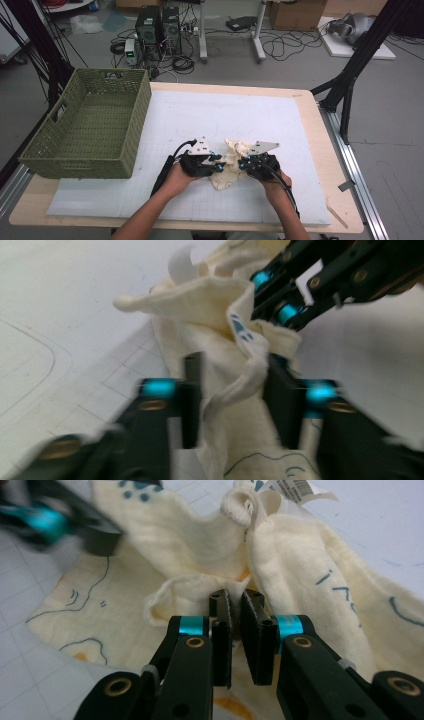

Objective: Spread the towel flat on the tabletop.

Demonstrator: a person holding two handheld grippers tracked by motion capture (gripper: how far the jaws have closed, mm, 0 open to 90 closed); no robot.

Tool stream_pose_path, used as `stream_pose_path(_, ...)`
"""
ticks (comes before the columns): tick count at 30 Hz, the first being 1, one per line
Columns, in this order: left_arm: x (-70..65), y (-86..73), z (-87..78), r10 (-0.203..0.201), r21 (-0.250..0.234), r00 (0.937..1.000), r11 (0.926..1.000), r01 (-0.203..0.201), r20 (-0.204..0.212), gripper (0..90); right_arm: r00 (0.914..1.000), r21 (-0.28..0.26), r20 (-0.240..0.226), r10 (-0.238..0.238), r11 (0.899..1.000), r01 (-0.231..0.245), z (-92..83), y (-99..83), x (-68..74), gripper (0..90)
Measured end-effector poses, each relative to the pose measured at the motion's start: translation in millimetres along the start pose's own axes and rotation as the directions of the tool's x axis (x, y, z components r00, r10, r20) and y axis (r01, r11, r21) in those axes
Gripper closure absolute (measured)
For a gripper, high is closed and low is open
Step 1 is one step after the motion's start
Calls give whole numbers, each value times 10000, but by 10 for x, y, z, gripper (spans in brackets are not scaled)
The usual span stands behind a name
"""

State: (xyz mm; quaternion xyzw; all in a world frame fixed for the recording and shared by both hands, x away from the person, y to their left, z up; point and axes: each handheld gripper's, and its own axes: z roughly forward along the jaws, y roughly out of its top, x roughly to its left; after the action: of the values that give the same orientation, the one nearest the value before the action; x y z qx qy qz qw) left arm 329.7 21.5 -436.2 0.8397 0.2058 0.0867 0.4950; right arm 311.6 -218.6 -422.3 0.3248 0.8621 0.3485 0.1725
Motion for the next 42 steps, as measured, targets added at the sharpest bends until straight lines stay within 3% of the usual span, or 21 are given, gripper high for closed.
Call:
stream_pose_path(1,8,-3,0,20,-44,10000,10000,-20,-35,822,10000,-39,8,15,10000,-15,-9,-3,-5,837)
stream_pose_path(3,43,-6,-42,-50,-35,9999,10000,50,-165,846,9999,-108,62,102,9999,-102,-36,-12,-14,841)
stream_pose_path(9,206,-92,-250,-654,-279,9953,9976,636,-713,849,9989,-209,300,372,9991,-366,-96,-71,-73,857)
stream_pose_path(11,275,-163,-384,-846,-83,9920,9964,841,-937,849,9976,-246,476,507,9985,-495,-136,-102,-104,860)
stream_pose_path(13,290,-174,-433,-801,-67,9915,9968,799,-1028,849,9969,-239,544,575,9981,-563,-157,-111,-117,861)
stream_pose_path(17,342,-282,-642,-1074,-58,9829,9942,1077,-1498,849,9906,-79,1165,718,9974,-714,-213,-156,-206,865)
stream_pose_path(24,381,-424,-833,-1398,16,9735,9898,1425,-1810,849,9742,-128,1867,1267,9919,-1266,-296,-234,-337,870)
stream_pose_path(25,386,-440,-853,-1480,-12,9714,9886,1504,-1859,849,9702,-133,2033,1316,9912,-1316,-306,-242,-357,870)
stream_pose_path(26,398,-472,-877,-1599,-83,9682,9869,1614,-1922,850,9588,-242,2392,1533,9881,-1520,-335,-251,-409,870)
stream_pose_path(32,394,-470,-894,-1695,-400,9673,9855,1649,-1888,851,9145,-744,3365,2245,9745,-2118,-359,-223,-601,873)
stream_pose_path(36,375,-467,-876,-1661,-398,9689,9861,1615,-1834,850,9065,-616,3473,2401,9704,-2334,-312,-207,-663,853)
stream_pose_path(37,371,-470,-871,-1623,-422,9687,9867,1571,-1877,847,9012,-764,3498,2557,9666,-2446,-287,-207,-692,742)
stream_pose_path(38,368,-474,-868,-1646,-465,9668,9863,1585,-1953,847,9012,-764,3498,2557,9666,-2446,-287,-207,-692,742)
stream_pose_path(39,372,-479,-878,-1720,-591,9639,9848,1632,-2035,843,8944,-1304,3370,2940,9554,-2649,-318,-224,-708,648)
stream_pose_path(40,372,-479,-878,-1720,-591,9639,9848,1632,-2035,842,8886,-1579,3336,3148,9479,-2765,-351,-236,-705,637)
stream_pose_path(42,386,-483,-898,-1778,-724,9602,9835,1658,-2156,835,8952,-1936,3082,3220,9425,-2724,-415,-268,-694,614)
